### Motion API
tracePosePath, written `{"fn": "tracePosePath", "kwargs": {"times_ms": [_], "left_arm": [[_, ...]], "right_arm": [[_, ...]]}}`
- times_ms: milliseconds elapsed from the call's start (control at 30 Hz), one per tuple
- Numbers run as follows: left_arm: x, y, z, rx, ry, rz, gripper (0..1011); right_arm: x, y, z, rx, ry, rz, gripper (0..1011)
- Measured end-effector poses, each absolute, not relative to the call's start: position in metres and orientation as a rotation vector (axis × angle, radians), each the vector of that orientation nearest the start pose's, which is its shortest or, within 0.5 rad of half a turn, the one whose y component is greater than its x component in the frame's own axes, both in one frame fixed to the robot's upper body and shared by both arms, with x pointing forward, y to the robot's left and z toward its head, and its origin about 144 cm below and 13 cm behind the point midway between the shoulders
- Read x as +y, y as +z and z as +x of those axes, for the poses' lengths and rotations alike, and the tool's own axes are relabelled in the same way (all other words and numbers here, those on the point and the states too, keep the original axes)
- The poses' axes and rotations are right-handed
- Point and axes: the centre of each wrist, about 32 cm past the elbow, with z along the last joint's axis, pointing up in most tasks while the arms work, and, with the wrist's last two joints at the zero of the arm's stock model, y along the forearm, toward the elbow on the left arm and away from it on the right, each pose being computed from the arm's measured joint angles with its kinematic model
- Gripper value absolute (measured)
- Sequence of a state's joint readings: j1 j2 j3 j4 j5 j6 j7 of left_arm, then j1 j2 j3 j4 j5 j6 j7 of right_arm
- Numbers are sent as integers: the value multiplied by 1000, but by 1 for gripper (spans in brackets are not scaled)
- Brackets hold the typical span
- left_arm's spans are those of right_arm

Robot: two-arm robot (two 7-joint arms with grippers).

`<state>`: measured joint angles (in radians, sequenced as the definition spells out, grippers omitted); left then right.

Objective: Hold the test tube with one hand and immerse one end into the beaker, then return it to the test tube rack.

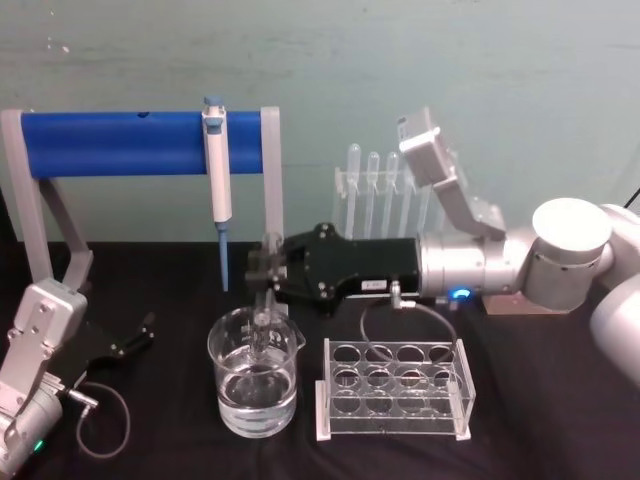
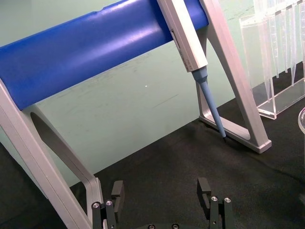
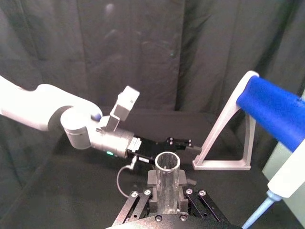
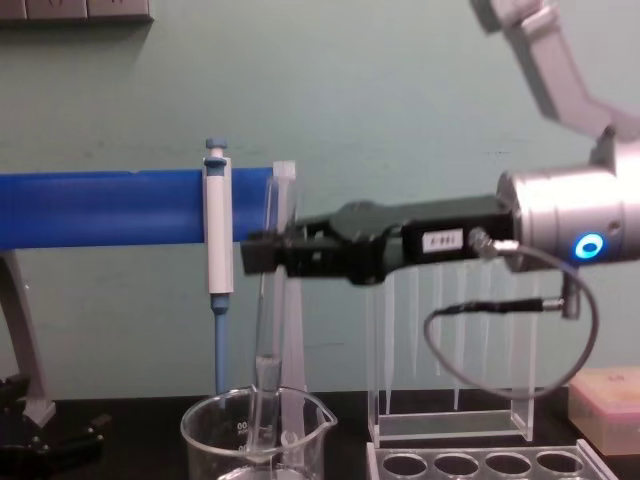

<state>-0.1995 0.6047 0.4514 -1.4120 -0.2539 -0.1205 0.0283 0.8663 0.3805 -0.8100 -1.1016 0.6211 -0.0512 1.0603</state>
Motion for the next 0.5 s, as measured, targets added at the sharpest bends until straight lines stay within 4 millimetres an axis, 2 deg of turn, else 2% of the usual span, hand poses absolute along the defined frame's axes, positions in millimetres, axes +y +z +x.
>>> {"fn": "tracePosePath", "kwargs": {"times_ms": [300, 500], "left_arm": [[310, 1140, 489, -285, 1248, 304, 1000], [310, 1140, 489, -285, 1248, 304, 1000]], "right_arm": [[-191, 1250, 637, -144, -59, -124, 230], [-191, 1239, 636, -137, -59, -122, 230]]}}
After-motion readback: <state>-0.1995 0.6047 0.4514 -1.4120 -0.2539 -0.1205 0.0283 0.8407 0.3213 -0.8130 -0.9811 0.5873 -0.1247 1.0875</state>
